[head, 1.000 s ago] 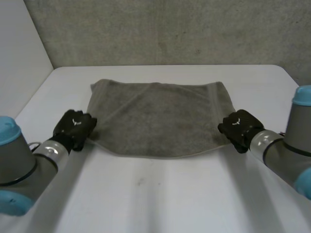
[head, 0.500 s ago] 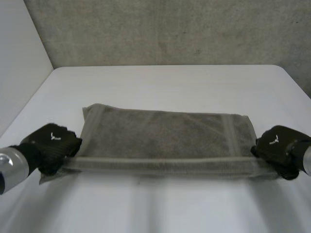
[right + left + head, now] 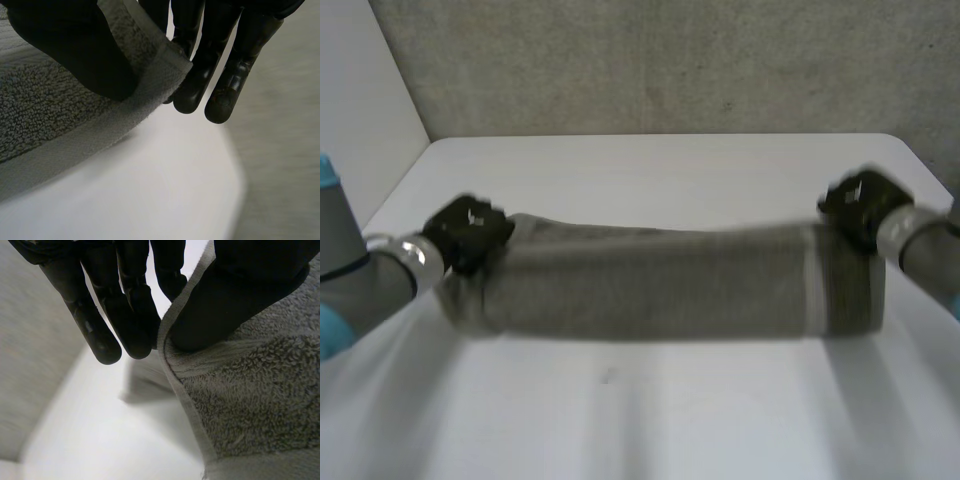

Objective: Fold the towel.

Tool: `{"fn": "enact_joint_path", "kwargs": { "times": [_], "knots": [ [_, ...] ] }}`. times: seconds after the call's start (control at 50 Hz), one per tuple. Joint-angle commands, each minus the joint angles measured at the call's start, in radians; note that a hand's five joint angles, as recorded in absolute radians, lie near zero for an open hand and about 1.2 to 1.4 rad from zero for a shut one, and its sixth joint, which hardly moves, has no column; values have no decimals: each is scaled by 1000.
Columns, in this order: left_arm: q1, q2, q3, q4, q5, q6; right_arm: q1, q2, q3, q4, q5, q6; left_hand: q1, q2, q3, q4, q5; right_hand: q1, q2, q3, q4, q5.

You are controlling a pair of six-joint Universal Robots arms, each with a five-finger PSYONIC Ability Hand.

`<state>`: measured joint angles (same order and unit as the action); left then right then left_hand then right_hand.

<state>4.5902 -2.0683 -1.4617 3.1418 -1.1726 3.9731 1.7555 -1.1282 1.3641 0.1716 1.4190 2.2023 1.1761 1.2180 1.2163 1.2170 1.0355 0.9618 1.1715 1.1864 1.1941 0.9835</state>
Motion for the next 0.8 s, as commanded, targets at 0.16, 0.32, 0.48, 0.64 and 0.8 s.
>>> {"fn": "enact_joint_path", "kwargs": {
  "times": [0.16, 0.32, 0.48, 0.64, 0.8],
  "knots": [
    [-54, 169, 236, 721, -50, -482, 32, -137, -234, -643, 182, 313, 220, 178, 180, 179, 186, 434, 225, 210, 202, 238],
    [-34, 198, 95, 566, -59, -624, 32, -154, -85, -506, 139, 313, 220, 178, 180, 179, 186, 434, 225, 210, 202, 238],
    [-27, 175, -144, 432, -39, -539, 19, -134, 116, -333, -3, 292, 220, 178, 180, 179, 186, 434, 225, 210, 202, 238],
    [-22, 117, -307, 383, -2, -361, 18, -104, 282, -247, -23, 162, 220, 178, 180, 179, 186, 434, 225, 210, 202, 238],
    [-27, 122, -361, 218, -1, -333, 16, -134, 360, -181, -22, 155, 220, 178, 180, 179, 186, 434, 225, 210, 202, 238]
  ]
}}
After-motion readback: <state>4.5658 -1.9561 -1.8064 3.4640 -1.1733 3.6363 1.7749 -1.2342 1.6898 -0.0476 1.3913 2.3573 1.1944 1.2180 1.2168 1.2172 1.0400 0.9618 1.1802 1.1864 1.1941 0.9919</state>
